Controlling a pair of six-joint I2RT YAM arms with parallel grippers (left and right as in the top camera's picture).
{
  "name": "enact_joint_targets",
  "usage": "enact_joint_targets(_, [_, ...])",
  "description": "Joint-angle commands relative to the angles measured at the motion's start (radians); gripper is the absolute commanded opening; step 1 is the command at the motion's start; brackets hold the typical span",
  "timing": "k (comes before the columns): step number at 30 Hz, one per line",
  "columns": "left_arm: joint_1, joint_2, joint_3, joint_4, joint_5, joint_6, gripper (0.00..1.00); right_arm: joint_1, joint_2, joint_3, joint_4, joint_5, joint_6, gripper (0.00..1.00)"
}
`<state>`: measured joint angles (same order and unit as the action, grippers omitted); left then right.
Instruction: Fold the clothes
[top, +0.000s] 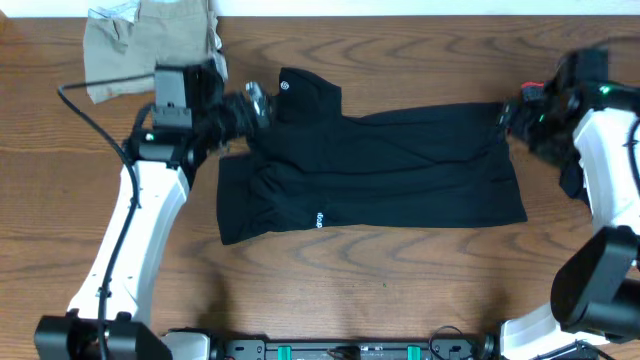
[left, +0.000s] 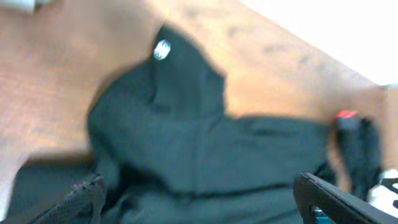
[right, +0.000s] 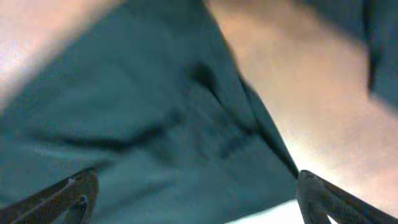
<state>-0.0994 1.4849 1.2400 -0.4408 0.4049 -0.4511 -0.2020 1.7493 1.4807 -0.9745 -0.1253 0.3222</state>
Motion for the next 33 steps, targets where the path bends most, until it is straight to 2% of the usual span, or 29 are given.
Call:
enact_joint_targets(1, [-0.038,0.085,0.106,0.033,0.015,-0.109,0.98,-0.005,-0.004,0.052,0.043,-0.072,-0.035,0.99])
enact_joint_targets(6, [-0.093,0.309,0.344,0.039,0.014,-0.112,0.98,-0.004,0.056,0.105,0.138,-0.078,-0.036,0.99])
enact_joint_targets(15, [-0.095,0.714,0.723,0.070,0.015,-0.113,0.98,-0.002,0.267,0.208,0.251,-0.091,-0.058,0.99])
enact_joint_targets(24, [-0.098,0.904,0.769,0.211,0.014,-0.197,0.98,-0.002,0.418,0.230,0.280,-0.085,-0.069,0.99])
enact_joint_targets(33, [-0.098,0.975,0.769,0.171,0.001,-0.241,0.98,-0.003,0.450,0.229,0.238,0.020,-0.069,0.99])
